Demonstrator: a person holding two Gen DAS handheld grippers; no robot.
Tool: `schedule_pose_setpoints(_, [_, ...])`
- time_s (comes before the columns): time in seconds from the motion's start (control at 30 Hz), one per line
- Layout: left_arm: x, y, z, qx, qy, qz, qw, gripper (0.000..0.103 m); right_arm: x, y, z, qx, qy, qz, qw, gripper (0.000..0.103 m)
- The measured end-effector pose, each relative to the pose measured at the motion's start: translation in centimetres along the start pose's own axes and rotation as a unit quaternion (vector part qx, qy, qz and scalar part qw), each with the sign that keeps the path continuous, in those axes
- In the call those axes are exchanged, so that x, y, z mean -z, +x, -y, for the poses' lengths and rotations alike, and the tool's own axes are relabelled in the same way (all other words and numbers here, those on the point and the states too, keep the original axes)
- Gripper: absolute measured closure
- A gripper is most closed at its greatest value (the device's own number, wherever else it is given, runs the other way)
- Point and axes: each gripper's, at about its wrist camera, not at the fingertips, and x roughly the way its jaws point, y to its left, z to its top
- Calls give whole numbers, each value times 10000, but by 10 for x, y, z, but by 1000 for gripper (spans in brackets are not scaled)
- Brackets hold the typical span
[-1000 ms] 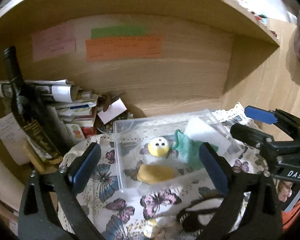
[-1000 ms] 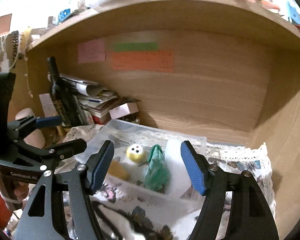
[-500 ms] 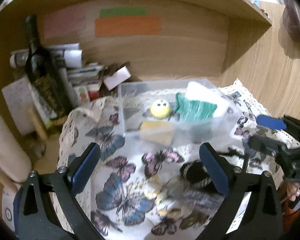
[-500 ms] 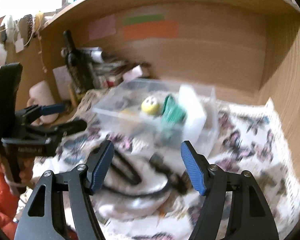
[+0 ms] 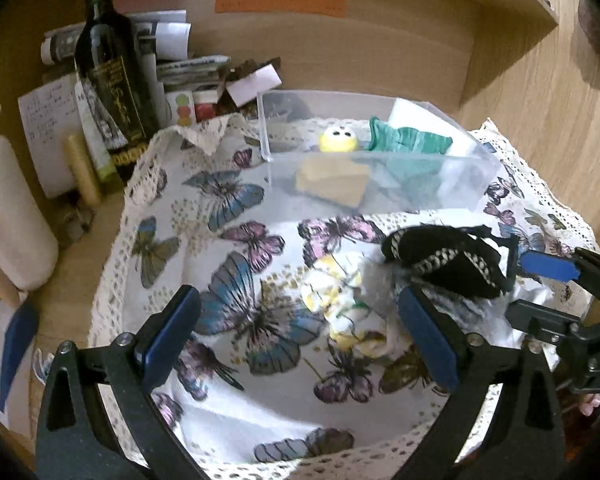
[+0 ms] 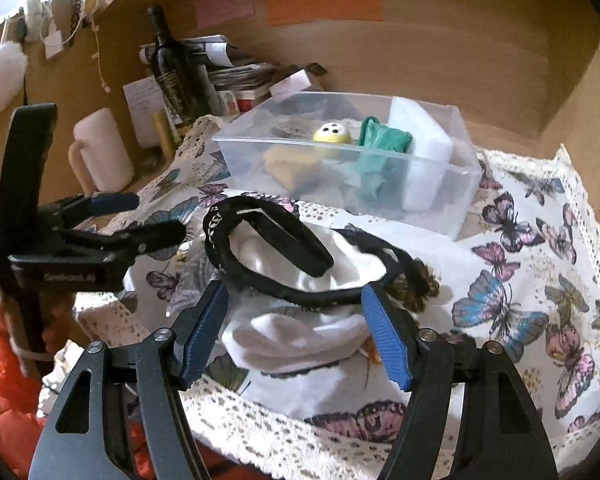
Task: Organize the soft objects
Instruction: 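Grasp black headband with right gripper while left gripper grasps bagged steel wool, then place steel wool bag in box with left gripper while right gripper drops headband in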
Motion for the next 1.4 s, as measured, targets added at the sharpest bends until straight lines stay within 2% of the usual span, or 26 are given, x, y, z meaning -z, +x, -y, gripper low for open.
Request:
schedule_pose_setpoints(0.27, [5,-3,5,188,-75,-64,9998,3,-20,17,2,152,-16,107,9998,37])
schedule_pose_setpoints(0.43, [5,-4,21,245,122,-12,9996,3,-25,33,12,-32,202,27,9998,37])
schedule_pose_setpoints(0.5, [4,-3,26,299,177,0,9994,3,-24,35,16,-126,284,33,9995,50])
schedule_pose_setpoints(0.57, [3,0,34,391,266,-12,9989,3,-24,37,21,-228,362,-27,9991,73])
schedule_pose_setpoints(0.67, [0,6,46,511,367,-49,9980,3,-20,35,30,-304,540,1,9981,81])
schedule_pose_setpoints(0.9, [-8,24,64,886,354,-172,9953,3,-12,13,45,-93,761,376,9963,85])
schedule_pose_setpoints(0.97, [-9,31,68,992,301,-233,9943,12,-11,12,48,-87,771,367,9963,85])
schedule_pose_setpoints(1.0, [-9,34,70,1026,305,-278,9939,26,-10,11,49,-96,769,335,9964,85])
schedule_pose_setpoints(1.03, [-8,36,70,1035,326,-319,9936,35,-10,12,50,-106,760,284,9966,83])
schedule_pose_setpoints(1.1, [-6,41,72,1076,336,-428,9927,39,-10,14,51,-172,827,227,9962,80])
schedule_pose_setpoints(1.13, [-6,41,71,1095,307,-412,9927,44,-11,16,52,-232,854,176,9959,76])
schedule_pose_setpoints(1.2, [-5,38,68,1138,271,-368,9924,51,-11,16,54,-289,891,129,9955,62])
schedule_pose_setpoints(1.27, [-4,34,63,1138,226,-332,9927,55,-12,17,53,-273,936,152,9951,36])
schedule_pose_setpoints(1.33, [-5,29,58,1150,179,-284,9928,57,-15,18,51,-309,939,164,9950,26])
schedule_pose_setpoints(1.4, [-5,25,53,1104,186,-211,9935,57,-21,24,48,-351,900,51,9953,24])
